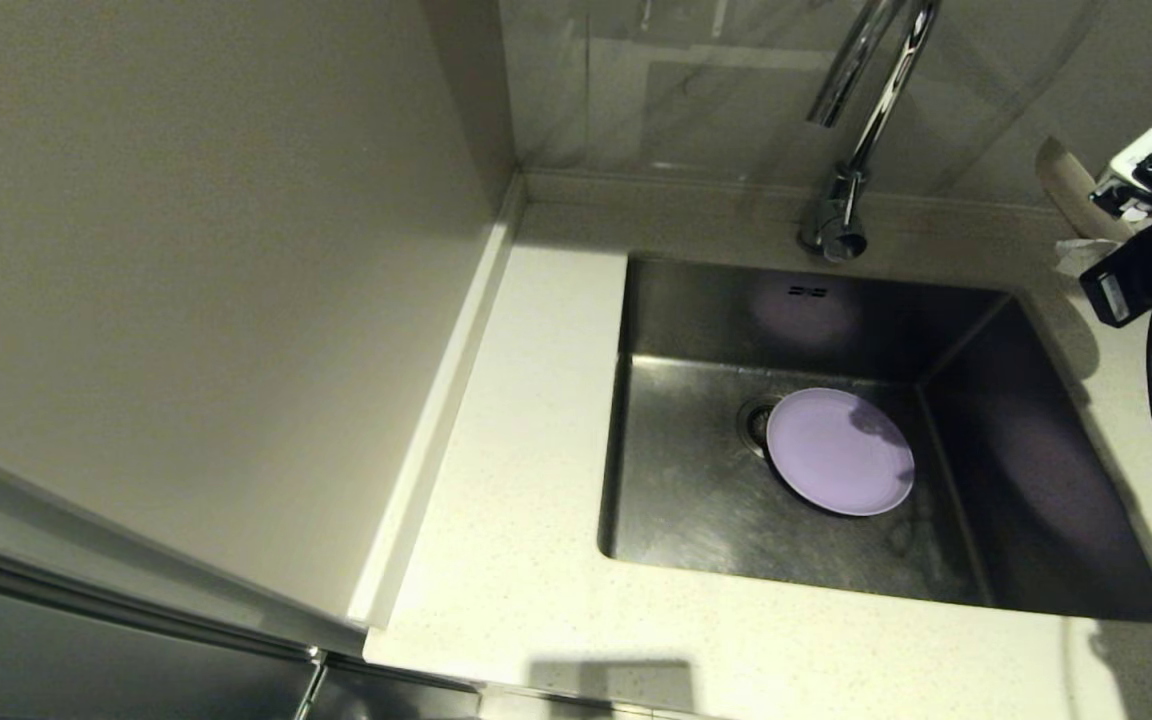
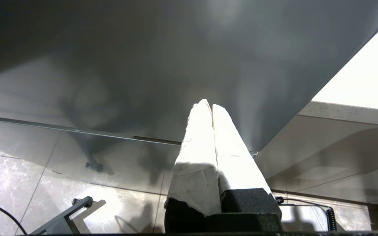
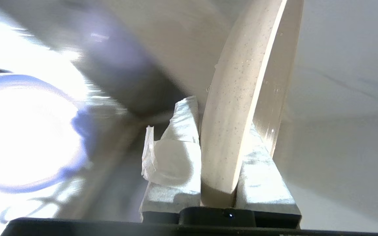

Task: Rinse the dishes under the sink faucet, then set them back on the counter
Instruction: Put a plate into the sink

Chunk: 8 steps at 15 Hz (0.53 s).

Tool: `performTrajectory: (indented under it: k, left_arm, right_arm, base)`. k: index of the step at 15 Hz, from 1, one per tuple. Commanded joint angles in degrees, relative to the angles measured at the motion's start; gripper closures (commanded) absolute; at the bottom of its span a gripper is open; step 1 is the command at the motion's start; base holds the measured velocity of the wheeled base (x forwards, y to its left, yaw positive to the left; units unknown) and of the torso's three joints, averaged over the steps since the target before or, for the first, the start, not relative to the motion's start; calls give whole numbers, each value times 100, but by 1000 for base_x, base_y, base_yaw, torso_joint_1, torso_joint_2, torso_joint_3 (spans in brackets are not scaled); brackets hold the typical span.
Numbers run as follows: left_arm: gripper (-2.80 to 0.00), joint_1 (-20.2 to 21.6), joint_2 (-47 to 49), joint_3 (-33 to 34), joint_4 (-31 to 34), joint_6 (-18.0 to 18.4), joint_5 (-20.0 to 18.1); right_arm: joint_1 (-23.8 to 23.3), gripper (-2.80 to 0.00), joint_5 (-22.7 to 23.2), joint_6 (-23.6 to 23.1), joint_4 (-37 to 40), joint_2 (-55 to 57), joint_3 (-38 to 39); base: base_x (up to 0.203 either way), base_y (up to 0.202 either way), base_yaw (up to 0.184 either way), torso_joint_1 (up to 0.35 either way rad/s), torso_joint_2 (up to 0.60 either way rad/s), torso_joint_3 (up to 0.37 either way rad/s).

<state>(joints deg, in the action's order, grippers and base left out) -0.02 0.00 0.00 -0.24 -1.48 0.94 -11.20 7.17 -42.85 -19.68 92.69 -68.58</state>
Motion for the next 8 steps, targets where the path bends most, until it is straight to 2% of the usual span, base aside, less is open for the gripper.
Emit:
performTrajectory:
  k: [1,3,5,8]
  left_arm:
    - [0,2,-18,0,-2,-2,3]
    - [0,2,-18,0,-2,-2,3]
    - [0,2,-18,0,-2,-2,3]
    - [0,2,-18,0,-2,-2,3]
  right_arm:
    - [476,0,139,-16,-7,-704,750]
    - [1065,0,60,-2,-9,-838,1302]
    - [1768,0,-444,22,-24,-835,1595]
    - [2755,0,-1236,310,-90,-493,1826]
  base:
    - [0,0,0,0,0,0]
    - [0,0,0,0,0,0]
    - [0,0,0,0,0,0]
    - [0,0,0,0,0,0]
